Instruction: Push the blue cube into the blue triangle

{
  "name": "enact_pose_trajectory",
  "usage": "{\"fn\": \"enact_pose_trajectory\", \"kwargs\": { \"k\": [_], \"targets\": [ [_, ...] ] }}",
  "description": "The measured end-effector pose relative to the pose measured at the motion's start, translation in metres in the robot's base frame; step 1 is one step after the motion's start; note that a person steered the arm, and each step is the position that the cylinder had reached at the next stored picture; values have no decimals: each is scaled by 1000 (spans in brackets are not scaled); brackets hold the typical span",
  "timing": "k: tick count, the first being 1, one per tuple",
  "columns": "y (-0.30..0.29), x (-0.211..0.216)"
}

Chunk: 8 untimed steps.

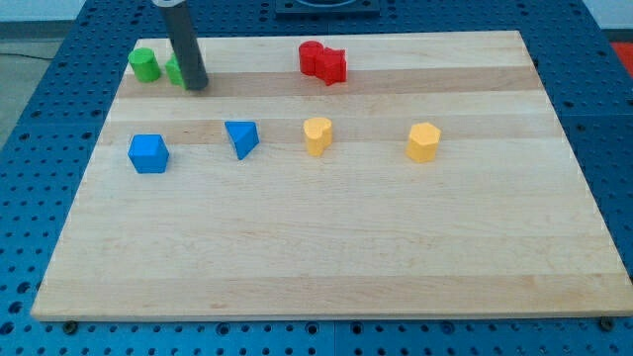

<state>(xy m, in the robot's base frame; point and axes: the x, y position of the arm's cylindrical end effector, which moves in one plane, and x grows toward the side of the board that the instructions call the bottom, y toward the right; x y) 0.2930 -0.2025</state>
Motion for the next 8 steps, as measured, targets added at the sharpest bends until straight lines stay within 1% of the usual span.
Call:
{"fn": "enact_pose_trajectory", "kwargs": {
  "k": [1,2,3,4,5,6,7,8],
  "targets": [
    [-14,4],
    [-3,59],
    [-63,123],
    [-98,176],
    [-49,174],
    [-15,152],
    [-10,149],
    [-68,155]
  ]
}}
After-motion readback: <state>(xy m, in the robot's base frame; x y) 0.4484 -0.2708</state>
